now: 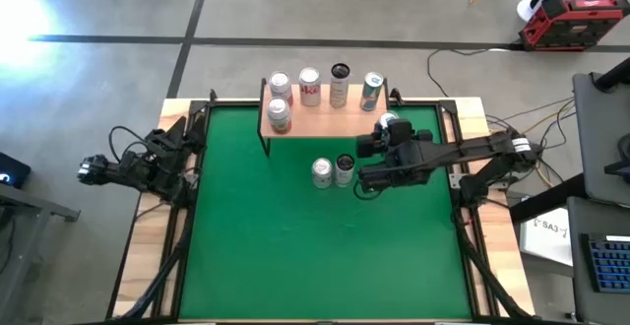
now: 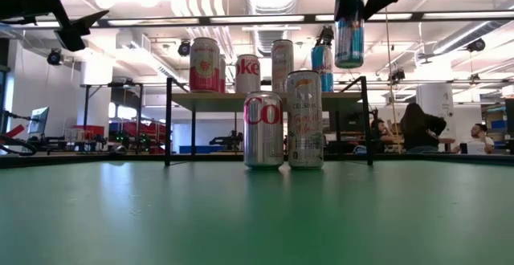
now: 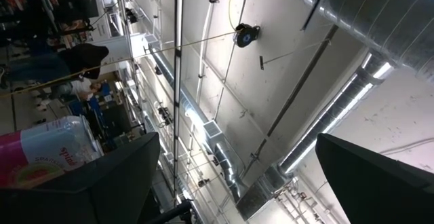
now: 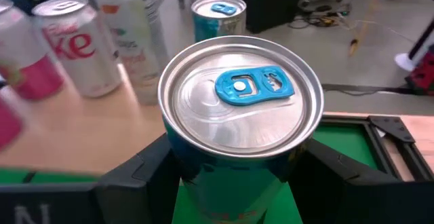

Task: Place canned beverage on shelf
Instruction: Put the blue soda can on the shelf aligned with the other blue soda can

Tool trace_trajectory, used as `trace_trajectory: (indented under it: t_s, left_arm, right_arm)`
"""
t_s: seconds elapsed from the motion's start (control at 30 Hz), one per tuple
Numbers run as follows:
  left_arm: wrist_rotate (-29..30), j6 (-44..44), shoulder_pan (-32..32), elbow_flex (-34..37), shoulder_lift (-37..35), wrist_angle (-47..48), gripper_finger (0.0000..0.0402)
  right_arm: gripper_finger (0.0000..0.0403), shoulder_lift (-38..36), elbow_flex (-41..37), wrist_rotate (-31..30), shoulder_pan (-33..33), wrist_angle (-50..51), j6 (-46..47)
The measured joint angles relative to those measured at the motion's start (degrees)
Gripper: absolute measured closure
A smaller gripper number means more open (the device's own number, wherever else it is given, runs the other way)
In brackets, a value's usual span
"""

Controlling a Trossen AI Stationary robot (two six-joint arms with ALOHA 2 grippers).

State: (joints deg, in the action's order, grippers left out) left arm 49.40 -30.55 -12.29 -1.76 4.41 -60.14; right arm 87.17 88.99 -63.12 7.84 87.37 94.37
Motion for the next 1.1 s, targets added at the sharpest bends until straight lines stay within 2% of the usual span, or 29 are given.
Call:
trace_trajectory:
  t_s: [0.17,0.43,0.87,1.1]
  left_arm:
    - [0.0,0.0,0.0,0.0,0.0,0.2,0.0022]
    - [0.0,0.0,0.0,0.0,0.0,0.2,0.0022]
    - [0.0,0.0,0.0,0.0,0.0,0.3,0.0022]
    - [0.0,0.0,0.0,0.0,0.0,0.3,0.0022]
  right_arm:
    - [0.0188,2.2,0.0,-0.1,-3.7,-3.4,-1.2]
    - [0.0179,4.7,0.9,0.0,-8.3,-12.4,-11.5]
    - [0.0177,6.5,1.0,0.2,-13.5,-17.5,-16.4]
    - [0.0177,6.7,1.0,3.1,-15.5,-18.0,-16.6]
